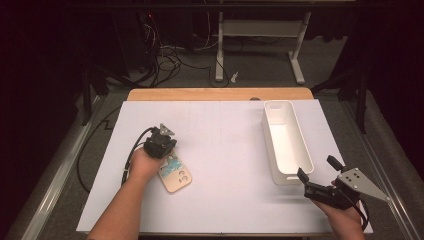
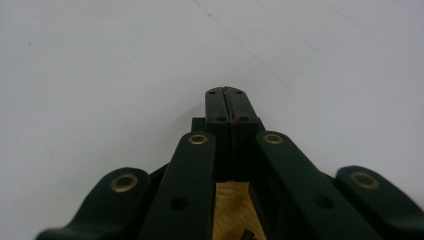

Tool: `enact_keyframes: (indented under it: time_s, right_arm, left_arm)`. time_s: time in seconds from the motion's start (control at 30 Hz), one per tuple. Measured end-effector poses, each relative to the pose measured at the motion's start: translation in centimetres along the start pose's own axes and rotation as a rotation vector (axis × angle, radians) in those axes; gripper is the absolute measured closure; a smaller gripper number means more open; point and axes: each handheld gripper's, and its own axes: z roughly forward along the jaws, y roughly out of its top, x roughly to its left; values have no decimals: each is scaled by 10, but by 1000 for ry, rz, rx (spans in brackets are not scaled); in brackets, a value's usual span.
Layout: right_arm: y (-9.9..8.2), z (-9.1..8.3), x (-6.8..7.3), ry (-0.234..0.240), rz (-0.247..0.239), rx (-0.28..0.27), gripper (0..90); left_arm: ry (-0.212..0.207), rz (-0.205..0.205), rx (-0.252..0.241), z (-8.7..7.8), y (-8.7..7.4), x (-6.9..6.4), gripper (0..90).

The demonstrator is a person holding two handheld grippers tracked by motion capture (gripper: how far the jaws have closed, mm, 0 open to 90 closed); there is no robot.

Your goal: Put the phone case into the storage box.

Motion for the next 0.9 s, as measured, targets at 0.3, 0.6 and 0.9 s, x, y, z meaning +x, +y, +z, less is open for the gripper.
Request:
enact_keyframes:
  time_s: [0.3, 0.6, 0.9]
  right_arm:
    - [1, 1, 4, 4, -6, 3, 1]
    - [1, 3, 8, 10, -13, 7, 1]
    - [2, 3, 11, 12, -16, 9, 2]
  left_arm:
    - [3, -14, -9, -21, -31, 15, 900]
    - [-14, -63, -54, -38, -61, 23, 900]
    - [-35, -133, -127, -59, -99, 22, 900]
